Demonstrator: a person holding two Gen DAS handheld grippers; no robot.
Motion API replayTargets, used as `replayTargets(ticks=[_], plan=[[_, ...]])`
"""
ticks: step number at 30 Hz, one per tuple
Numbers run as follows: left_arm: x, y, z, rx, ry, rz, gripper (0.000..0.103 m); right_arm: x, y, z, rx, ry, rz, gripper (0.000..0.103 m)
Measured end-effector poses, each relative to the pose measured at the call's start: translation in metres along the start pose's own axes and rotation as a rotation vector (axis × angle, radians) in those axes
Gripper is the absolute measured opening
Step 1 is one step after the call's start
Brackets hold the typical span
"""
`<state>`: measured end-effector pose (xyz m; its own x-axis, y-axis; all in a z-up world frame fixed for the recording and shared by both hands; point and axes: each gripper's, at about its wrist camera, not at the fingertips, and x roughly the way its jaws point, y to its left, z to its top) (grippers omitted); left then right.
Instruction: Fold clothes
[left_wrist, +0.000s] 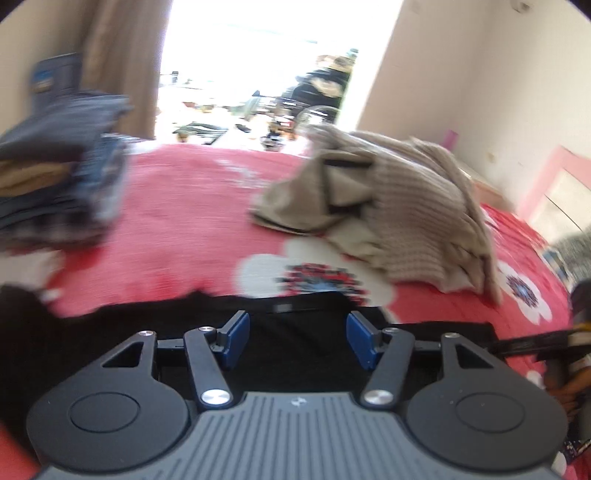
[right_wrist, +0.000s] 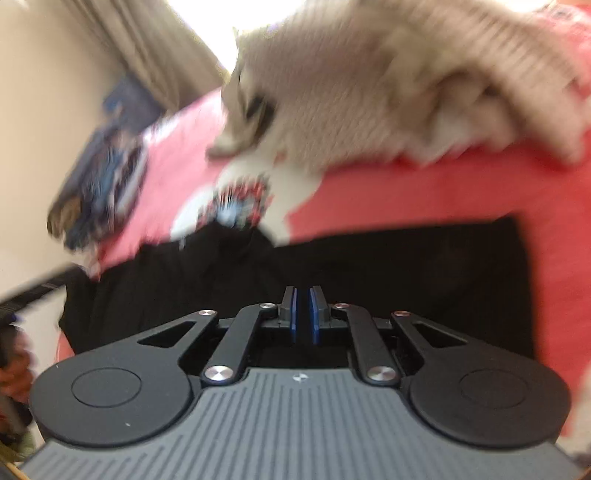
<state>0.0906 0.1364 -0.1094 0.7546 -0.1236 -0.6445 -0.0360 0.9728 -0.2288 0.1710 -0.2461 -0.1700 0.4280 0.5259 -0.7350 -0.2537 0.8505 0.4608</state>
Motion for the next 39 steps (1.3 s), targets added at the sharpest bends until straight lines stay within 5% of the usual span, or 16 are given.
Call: replayTargets(ticks=[4,10,14,17,22,28,35,39], plan=[[-0.029,0.042,-0.009,-0.04,0.011,0.078,0.06,0.047,-0.013,0.01,0.052,0.012,-0.023,0.0],[-0.063,0.1,-0.025,-0.089,0.044,0.188,0.06,0.038,-0.001,0.029,0.031,-0.15,-0.135,0.005],[-0.071,0.125,-0.034,-0.105,0.083,0.247,0.06,0.047,0.033,0.028,-0.073,-0.031,0.045,0.005],[-0.076,0.135,-0.039,-0.125,0.085,0.262,0.06,0.08,0.036,0.03,-0.096,0.026,-0.033,0.0],[-0.075,0.147,-0.048,-0.167,0.104,0.27,0.06,0.067,-0.003,0.047,0.124,-0.209,-0.202,0.005],[-0.066,0.153,-0.057,-0.181,0.143,0.273,0.06,0.015,-0.003,0.037,0.03,-0.246,-0.183,0.005],[-0.053,0.142,-0.061,-0.147,0.184,0.243,0.06,-0.03,-0.088,0.008,0.172,-0.262,-0.346,0.034],[-0.047,0.128,-0.062,-0.098,0.197,0.228,0.06,-0.033,-0.125,0.001,0.229,-0.223,-0.307,0.046]])
